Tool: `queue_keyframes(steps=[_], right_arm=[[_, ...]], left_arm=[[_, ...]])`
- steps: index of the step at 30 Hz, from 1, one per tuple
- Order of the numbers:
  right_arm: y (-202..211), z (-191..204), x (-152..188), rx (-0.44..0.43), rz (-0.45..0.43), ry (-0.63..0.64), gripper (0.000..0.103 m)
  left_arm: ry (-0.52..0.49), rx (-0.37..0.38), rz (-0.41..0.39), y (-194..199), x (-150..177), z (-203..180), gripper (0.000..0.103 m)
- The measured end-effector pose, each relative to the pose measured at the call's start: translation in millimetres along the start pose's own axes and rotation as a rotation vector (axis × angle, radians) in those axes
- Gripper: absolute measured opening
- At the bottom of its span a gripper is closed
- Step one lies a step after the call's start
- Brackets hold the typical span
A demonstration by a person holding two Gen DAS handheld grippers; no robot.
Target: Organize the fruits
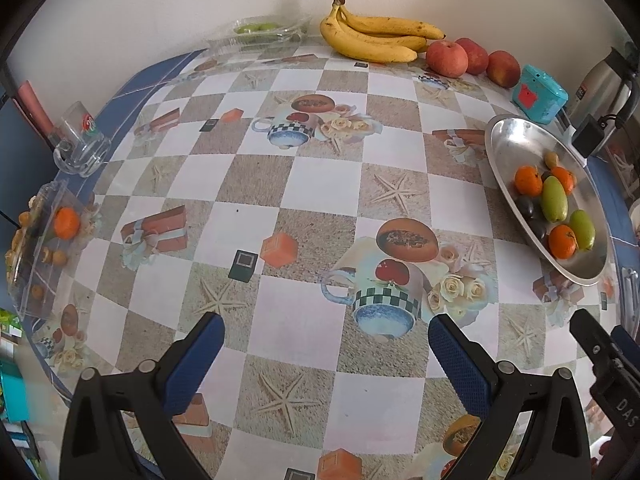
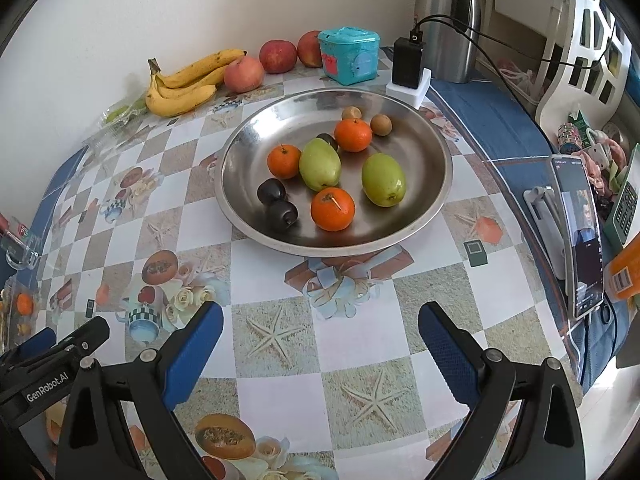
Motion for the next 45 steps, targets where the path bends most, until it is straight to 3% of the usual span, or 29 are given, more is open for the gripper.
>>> queue_keyframes(steps=[12, 45], right_arm=[[-17.2, 1.5, 0.7, 0.019, 0.037, 0.018, 0.098], [-17.9, 2.9, -0.4, 0.023, 0.028, 0.027, 0.098]], left_arm=[[0.006, 0.003, 0.017, -7.7, -3.8, 1.6, 0.103], [0.002, -0.002, 0.012, -8.8, -7.0, 2.3, 0.103]])
Point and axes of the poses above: each gripper's, at about its wrist camera, not at the fingertips, and y roughly against the way its jaws point, z to its left, x to its underside, the point moved 1 cm from there along -y, roughly the way its jaws point
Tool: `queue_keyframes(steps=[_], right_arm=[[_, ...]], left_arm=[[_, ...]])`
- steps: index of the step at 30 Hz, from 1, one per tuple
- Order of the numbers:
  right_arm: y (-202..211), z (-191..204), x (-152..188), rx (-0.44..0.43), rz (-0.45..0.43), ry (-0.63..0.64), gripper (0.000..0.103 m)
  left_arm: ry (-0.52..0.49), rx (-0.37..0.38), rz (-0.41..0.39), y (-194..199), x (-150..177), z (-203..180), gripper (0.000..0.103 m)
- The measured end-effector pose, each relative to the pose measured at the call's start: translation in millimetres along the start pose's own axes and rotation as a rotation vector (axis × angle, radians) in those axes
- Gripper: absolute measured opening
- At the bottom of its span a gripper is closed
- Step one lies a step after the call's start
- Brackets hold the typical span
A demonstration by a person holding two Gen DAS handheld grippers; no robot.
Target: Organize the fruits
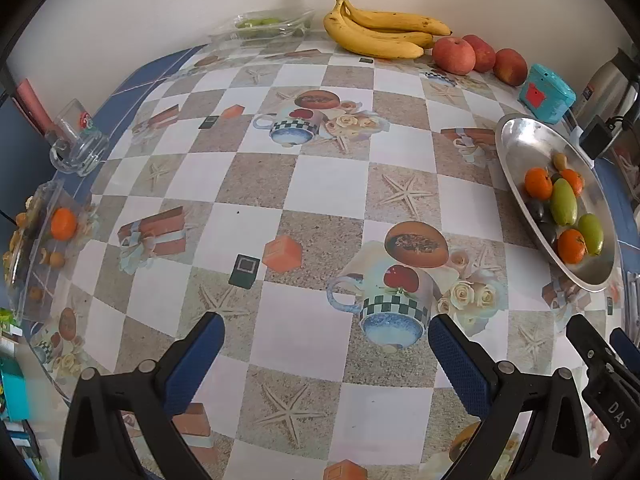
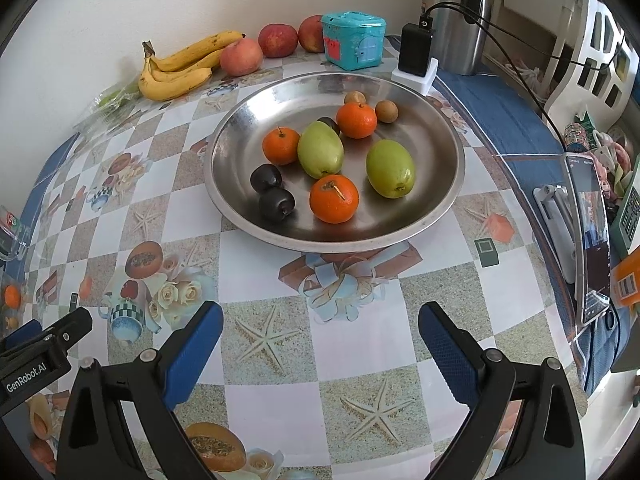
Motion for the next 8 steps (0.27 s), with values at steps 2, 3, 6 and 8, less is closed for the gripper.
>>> queue_keyframes(steps=[2, 3, 6, 8], right_arm=[[-0.4, 0.2, -0.1, 0.000, 0.000, 0.001, 0.098], [-0.5, 0.4, -0.1, 0.000, 0.001, 0.000, 0.098], [-0.6, 0.6, 0.0, 0.000, 0.001, 0.000, 0.098], [-0.5, 1.0, 0.1, 0.000, 0.001, -0.001, 0.098]], left_arm=[[-0.002, 0.010, 0.000, -0.1, 0.2, -0.6, 0.103], [-0.004, 0.028, -0.011, 1.9, 0.5, -0.7, 0.102], [-0.019, 0.027, -0.039, 8.1, -0.6, -4.3, 0.102], [-0.017, 0.033, -0.040, 7.6, -1.2, -5.4, 0.102]])
Point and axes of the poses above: each gripper's, at about its wrist camera, not at the fingertips, and y roughly against the way its jaws point, z to its left, x to its underside, the point moved 1 cm from there along -y, roughly the way its jaws point
